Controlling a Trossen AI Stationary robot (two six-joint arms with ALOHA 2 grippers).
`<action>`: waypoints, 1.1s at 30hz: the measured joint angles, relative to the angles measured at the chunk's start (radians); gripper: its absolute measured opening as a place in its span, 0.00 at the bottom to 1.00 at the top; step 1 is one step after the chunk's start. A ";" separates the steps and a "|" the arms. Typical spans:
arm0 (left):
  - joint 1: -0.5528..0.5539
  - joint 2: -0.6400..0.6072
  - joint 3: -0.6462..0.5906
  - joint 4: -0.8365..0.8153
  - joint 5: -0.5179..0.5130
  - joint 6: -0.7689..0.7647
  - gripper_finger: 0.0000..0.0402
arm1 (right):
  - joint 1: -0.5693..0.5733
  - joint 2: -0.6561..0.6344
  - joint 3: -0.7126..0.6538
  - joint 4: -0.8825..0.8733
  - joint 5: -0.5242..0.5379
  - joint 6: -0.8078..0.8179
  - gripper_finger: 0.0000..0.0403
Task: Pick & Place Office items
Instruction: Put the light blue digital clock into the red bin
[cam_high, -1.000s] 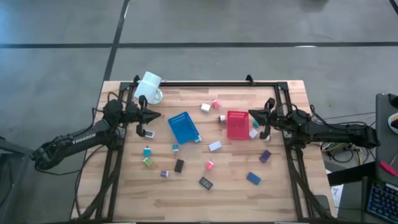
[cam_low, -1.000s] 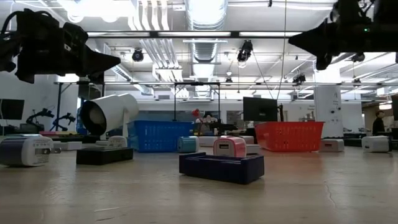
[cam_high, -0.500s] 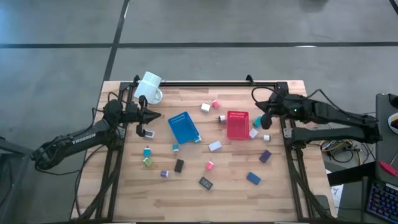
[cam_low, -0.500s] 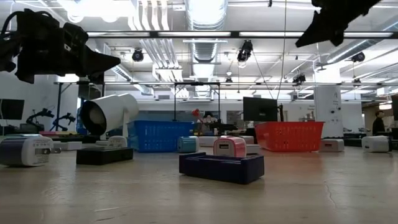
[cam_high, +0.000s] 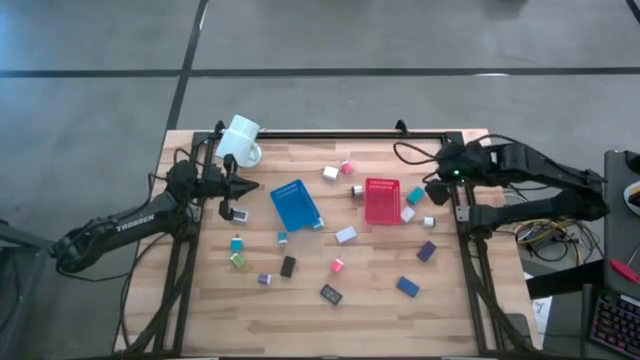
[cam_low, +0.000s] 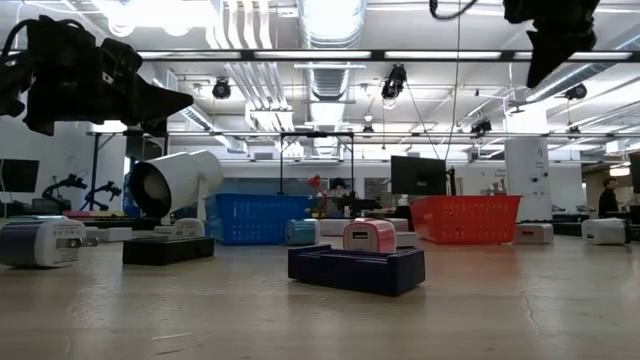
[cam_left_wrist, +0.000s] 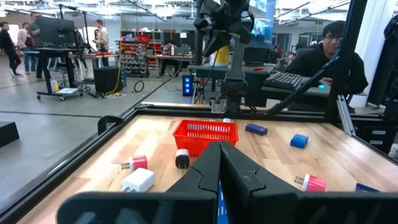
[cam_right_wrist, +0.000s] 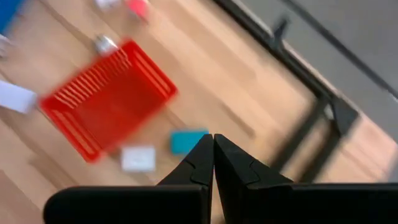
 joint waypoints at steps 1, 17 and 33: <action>0.000 0.000 0.000 0.000 0.000 0.003 0.03 | -0.001 0.017 0.012 -0.035 0.010 0.014 0.02; 0.000 0.000 0.000 0.000 0.002 0.003 0.03 | -0.160 0.169 -0.020 -0.060 -0.006 -0.176 0.10; 0.000 0.001 -0.001 0.000 -0.001 0.030 0.03 | -0.311 0.333 -0.200 0.262 -0.167 -0.992 0.54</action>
